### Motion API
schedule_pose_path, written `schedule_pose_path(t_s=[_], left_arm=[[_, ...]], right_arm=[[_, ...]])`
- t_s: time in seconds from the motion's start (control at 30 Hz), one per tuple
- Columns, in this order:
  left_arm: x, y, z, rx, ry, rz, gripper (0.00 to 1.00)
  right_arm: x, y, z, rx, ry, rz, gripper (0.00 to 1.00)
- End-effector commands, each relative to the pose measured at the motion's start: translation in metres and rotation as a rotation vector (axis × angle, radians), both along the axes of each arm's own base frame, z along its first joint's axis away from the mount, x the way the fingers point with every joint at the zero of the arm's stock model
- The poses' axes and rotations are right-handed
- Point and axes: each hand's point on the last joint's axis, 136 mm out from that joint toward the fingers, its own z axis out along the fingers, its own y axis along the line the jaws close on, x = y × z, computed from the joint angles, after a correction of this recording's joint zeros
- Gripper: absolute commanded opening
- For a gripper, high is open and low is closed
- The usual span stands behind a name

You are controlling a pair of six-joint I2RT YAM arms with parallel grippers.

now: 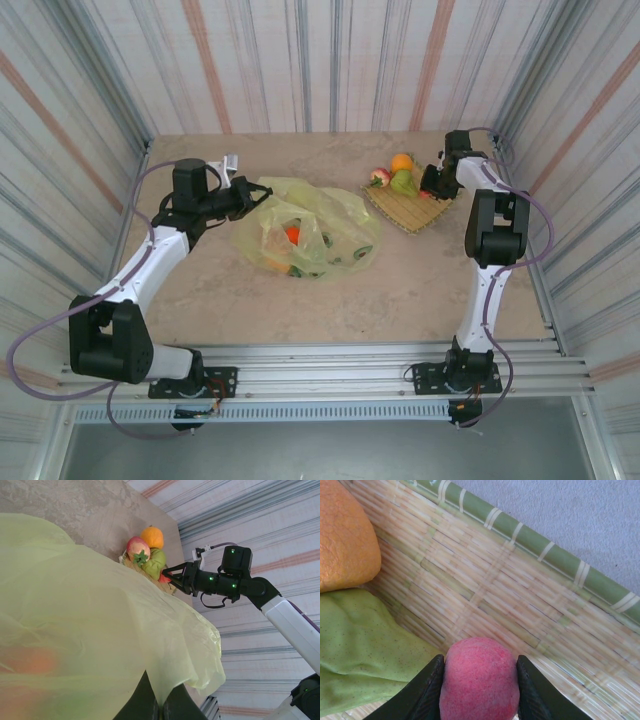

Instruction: Place the fruits into the plastic bag

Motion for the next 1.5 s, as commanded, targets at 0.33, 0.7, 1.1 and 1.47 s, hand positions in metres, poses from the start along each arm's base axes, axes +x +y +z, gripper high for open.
schedule_pose_path(t_s=[0.33, 0.7, 1.1, 1.47], left_arm=[[-0.003, 0.001, 0.009, -0.032, -0.019, -0.006, 0.00], [-0.004, 0.001, 0.010, -0.035, -0.021, -0.007, 0.00], [-0.005, 0.001, 0.012, -0.032, -0.028, -0.005, 0.00], [-0.005, 0.001, 0.014, -0.034, -0.033, -0.006, 0.00]], right_arm=[[-0.056, 0.020, 0.112, 0.133, -0.233, -0.024, 0.35], [-0.153, 0.144, 0.239, 0.268, -0.509, 0.331, 0.37], [-0.204, 0.276, 0.209, 0.204, -0.440, 0.713, 0.37], [-0.187, 0.326, 0.117, 0.097, -0.311, 0.729, 0.37]])
